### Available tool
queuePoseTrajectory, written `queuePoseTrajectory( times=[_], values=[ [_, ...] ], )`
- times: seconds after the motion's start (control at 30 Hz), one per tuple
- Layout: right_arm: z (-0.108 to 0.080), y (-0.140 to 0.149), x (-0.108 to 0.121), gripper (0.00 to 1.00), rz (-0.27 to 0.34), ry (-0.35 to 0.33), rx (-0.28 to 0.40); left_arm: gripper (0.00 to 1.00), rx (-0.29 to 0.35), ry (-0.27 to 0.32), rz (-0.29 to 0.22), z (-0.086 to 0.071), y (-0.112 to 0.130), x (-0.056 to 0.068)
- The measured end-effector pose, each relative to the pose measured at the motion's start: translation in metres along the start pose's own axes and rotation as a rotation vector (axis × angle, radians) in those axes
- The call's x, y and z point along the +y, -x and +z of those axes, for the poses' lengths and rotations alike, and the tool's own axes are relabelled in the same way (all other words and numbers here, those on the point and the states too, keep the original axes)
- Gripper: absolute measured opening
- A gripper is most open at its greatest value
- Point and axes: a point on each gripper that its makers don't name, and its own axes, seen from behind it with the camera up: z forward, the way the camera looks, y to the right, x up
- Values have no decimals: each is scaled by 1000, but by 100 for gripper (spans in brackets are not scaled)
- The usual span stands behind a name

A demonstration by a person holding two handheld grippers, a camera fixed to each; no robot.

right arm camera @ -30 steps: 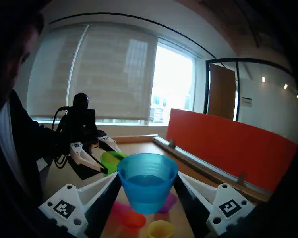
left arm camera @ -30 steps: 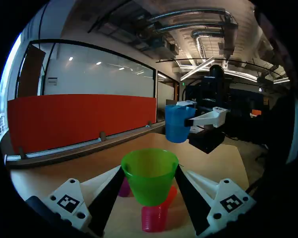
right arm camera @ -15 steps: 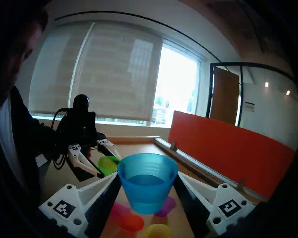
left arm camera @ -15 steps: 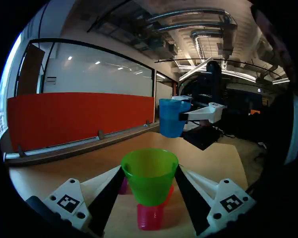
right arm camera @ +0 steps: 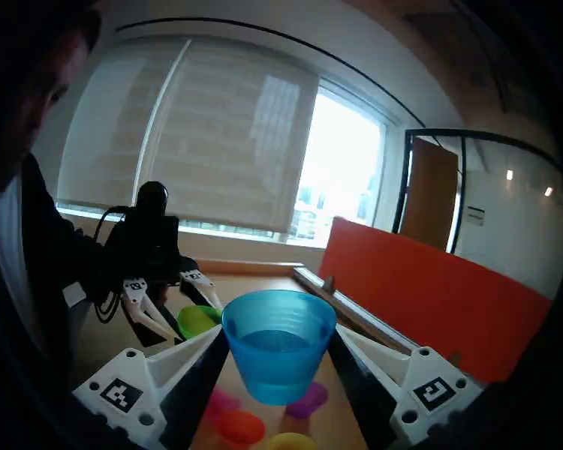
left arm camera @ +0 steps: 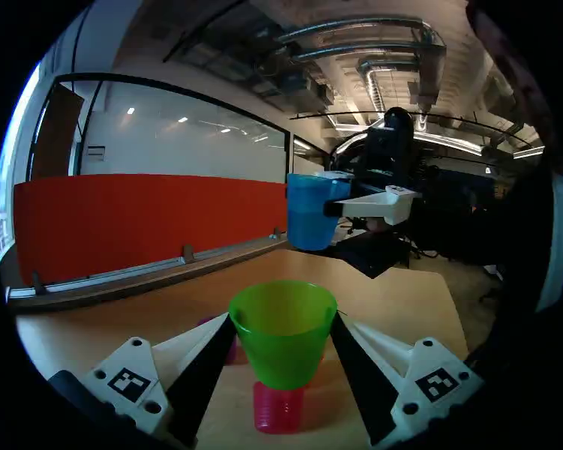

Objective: Pour water

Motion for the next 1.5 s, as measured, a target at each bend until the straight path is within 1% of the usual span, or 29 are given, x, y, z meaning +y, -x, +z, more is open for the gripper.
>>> queuePoseTrajectory(
  times=[0.3, 0.7, 1.0, 1.2, 1.5],
  values=[
    [6, -8, -2, 89, -53, -8, 13, 86, 4, -4, -4, -1, 2, 0],
    [17, -17, -5, 89, -111, -25, 29, 87, 3, 6, 12, -3, 5, 4],
    [26, -18, -5, 89, -144, -36, 23, 87, 11, 4, 23, -6, 6, 5],
    [30, -19, -4, 89, -173, -36, 18, 86, 15, 10, 37, -6, 6, 7],
    [37, -21, -3, 89, -226, -39, 11, 86, 20, 17, 34, -7, 6, 12]
  ],
)
